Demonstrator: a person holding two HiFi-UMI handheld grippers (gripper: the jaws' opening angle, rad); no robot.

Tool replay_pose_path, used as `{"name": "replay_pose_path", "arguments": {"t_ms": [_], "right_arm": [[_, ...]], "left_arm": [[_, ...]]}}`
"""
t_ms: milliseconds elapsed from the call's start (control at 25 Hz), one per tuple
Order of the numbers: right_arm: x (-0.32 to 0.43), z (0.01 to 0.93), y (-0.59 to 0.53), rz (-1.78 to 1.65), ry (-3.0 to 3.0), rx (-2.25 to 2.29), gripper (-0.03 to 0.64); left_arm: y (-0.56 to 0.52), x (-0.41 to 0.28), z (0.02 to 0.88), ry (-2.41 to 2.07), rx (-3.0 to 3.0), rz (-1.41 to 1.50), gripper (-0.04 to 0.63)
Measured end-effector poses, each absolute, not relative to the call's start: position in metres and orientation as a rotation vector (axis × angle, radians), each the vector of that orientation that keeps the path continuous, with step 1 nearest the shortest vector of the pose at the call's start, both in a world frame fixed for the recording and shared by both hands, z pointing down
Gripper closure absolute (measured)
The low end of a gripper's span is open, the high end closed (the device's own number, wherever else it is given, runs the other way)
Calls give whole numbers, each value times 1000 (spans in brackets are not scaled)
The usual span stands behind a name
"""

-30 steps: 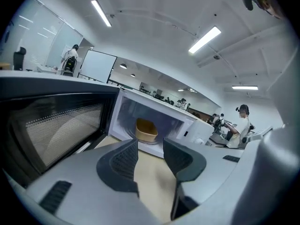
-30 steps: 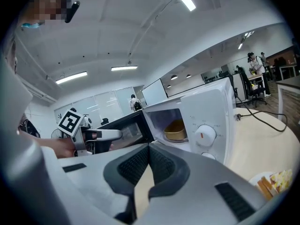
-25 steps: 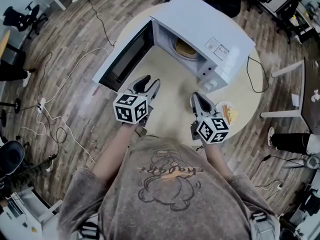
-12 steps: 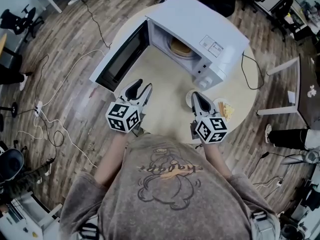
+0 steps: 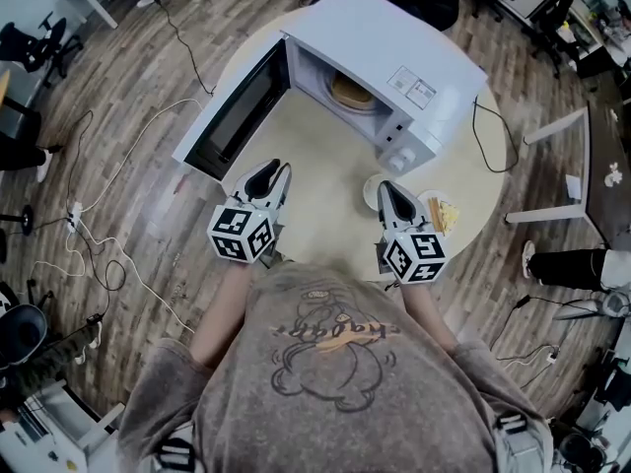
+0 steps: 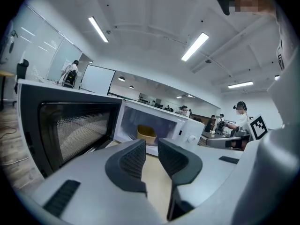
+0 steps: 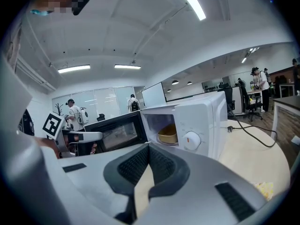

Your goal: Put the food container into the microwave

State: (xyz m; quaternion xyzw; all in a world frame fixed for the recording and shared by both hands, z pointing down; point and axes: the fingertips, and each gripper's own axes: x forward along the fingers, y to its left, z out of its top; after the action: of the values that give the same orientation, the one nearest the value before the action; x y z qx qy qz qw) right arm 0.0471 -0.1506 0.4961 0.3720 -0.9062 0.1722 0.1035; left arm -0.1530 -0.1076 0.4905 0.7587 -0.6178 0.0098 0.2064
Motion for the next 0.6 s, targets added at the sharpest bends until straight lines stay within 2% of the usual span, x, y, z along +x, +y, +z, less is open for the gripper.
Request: {"name": "replay_pose_path", "arguments": {"t_ms": [240, 600], "right_arm": [[49, 499, -151, 494, -2660, 1117, 617], [51, 505, -151, 487, -2646, 1136, 617]], "left_arm": [[-106, -158, 495, -1752, 2100, 30, 537], [-105, -151, 505, -1705, 2150, 45, 565]]}}
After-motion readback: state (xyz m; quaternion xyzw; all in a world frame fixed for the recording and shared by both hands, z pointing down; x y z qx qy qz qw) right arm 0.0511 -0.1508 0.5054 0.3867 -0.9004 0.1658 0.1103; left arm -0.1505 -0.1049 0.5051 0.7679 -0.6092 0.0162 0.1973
